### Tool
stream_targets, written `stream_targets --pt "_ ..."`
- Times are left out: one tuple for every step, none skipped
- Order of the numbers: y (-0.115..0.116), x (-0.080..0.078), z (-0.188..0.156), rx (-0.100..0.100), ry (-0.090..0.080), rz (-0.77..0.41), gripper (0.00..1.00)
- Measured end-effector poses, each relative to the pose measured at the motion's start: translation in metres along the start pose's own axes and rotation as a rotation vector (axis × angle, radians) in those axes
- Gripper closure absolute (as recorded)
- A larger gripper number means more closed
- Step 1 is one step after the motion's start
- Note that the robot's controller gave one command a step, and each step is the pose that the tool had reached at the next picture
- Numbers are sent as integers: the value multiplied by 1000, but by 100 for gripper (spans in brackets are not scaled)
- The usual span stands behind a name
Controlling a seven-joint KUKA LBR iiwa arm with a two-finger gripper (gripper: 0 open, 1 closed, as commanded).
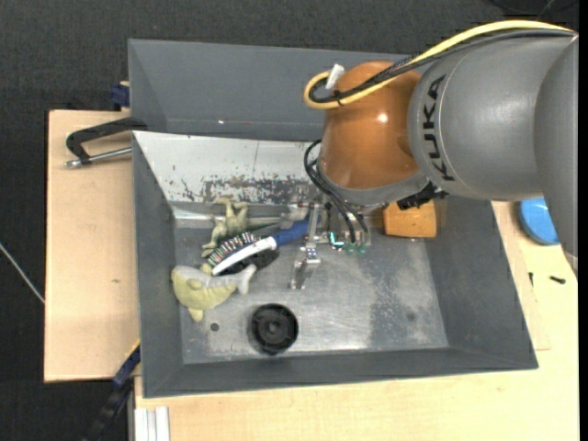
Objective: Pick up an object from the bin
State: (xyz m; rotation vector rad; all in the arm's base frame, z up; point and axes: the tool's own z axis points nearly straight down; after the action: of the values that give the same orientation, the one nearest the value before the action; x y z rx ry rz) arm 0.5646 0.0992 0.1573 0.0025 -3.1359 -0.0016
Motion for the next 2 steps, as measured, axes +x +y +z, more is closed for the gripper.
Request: stream_targets --pt "21 -19 85 -1 -13 -115 0" --pt "20 -21 82 -2 -23 -114 100"
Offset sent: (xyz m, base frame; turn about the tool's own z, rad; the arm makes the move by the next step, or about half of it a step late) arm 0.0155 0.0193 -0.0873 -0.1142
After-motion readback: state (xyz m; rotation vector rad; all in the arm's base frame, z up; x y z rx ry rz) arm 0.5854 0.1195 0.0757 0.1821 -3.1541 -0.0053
